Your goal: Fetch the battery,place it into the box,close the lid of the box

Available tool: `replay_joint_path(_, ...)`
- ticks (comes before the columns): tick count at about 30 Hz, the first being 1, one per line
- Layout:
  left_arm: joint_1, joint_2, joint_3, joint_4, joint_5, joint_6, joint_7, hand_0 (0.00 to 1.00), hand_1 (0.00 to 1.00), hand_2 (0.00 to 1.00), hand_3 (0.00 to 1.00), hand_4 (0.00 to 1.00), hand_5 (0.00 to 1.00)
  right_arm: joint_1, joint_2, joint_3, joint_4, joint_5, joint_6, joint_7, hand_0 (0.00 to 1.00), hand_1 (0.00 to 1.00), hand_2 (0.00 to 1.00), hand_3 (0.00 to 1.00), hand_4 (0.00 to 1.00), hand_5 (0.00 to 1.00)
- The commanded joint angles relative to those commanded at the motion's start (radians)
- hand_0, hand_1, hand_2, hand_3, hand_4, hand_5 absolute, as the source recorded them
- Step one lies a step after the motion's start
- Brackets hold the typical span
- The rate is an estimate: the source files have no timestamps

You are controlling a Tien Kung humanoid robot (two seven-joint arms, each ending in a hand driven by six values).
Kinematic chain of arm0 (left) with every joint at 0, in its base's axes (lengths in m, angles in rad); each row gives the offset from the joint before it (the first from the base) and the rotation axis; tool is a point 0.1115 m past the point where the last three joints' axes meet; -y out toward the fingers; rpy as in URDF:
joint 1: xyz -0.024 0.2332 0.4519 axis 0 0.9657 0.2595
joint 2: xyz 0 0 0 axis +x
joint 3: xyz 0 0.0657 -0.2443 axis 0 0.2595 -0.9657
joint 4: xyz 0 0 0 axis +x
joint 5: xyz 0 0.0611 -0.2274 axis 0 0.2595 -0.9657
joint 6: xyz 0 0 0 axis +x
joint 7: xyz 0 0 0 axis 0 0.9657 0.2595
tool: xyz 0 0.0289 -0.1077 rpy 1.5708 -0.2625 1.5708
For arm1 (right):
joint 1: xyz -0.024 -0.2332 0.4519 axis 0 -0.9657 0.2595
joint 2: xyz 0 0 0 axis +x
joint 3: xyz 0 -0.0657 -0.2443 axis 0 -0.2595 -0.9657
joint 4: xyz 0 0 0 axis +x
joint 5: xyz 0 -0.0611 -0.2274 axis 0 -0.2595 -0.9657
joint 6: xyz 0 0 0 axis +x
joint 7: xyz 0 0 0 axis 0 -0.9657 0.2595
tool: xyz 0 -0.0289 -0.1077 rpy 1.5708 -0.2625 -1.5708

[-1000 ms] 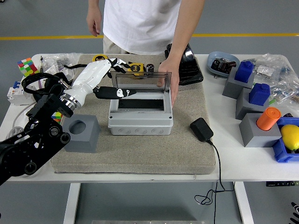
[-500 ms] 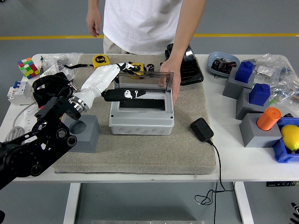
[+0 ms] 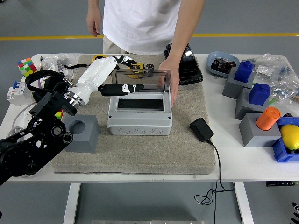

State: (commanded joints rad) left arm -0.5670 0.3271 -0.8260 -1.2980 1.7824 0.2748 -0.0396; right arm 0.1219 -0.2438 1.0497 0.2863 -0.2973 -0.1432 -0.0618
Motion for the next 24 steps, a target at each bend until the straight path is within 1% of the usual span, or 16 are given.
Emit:
replay_joint_path(3,-0.006,-0.002,-0.006,0.003,-0.001,0.005,-0.005,0.511,0.659,0.651,0.707,0.998,0.717,0.001,0.001,-0.001,0.0,0.0,0.0,0.001,0.626,0.651,0.637,0.534,0.956,0.421)
replay_joint_path(4,-0.009,-0.005,-0.005,0.009,-0.001,0.005,-0.005,0.53,0.667,0.658,0.713,0.998,0.712,0.0,0.001,-0.001,0.0,0.001,0.001,0.001,0.626,0.651,0.638,0.535,0.957,0.42)
replay_joint_path(7,-0.018,-0.013,0.003,0.029,-0.001,0.004,-0.004,0.53,0.667,0.658,0.713,0.998,0.712,-0.001,0.002,-0.004,0.0,0.001,0.001,0.001,0.626,0.651,0.638,0.535,0.957,0.42)
replay_joint_path(9,-0.028,-0.022,0.011,0.05,0.0,0.002,0.002,0.53,0.667,0.658,0.713,0.998,0.712,-0.001,0.001,-0.005,0.0,0.001,0.0,0.001,0.626,0.651,0.638,0.535,0.957,0.42)
replay_joint_path(10,-0.033,-0.026,0.015,0.059,0.002,0.001,0.005,0.585,0.718,0.689,0.73,0.998,0.711,-0.001,0.001,-0.006,0.0,0.002,0.0,0.0,0.626,0.651,0.635,0.535,0.956,0.418)
replay_joint_path(15,-0.06,-0.046,0.035,0.102,0.001,0.003,0.01,0.585,0.718,0.689,0.73,0.998,0.711,-0.002,0.001,-0.01,0.0,0.003,0.001,0.0,0.626,0.651,0.635,0.535,0.956,0.418)
replay_joint_path(17,-0.073,-0.055,0.047,0.122,-0.001,0.004,0.012,0.604,0.729,0.696,0.735,0.998,0.704,-0.003,0.002,-0.013,0.0,0.004,0.002,0.0,0.626,0.651,0.634,0.535,0.956,0.419)
replay_joint_path(20,-0.079,-0.057,0.062,0.129,-0.002,0.001,0.018,0.604,0.729,0.696,0.735,0.998,0.704,-0.003,0.002,-0.014,0.0,0.005,0.002,0.0,0.626,0.651,0.634,0.535,0.956,0.419)
replay_joint_path(24,-0.077,-0.052,0.08,0.12,-0.005,-0.004,0.027,0.598,0.723,0.691,0.735,0.998,0.695,-0.004,0.001,-0.013,0.0,0.005,0.003,0.0,0.626,0.651,0.633,0.535,0.956,0.417)
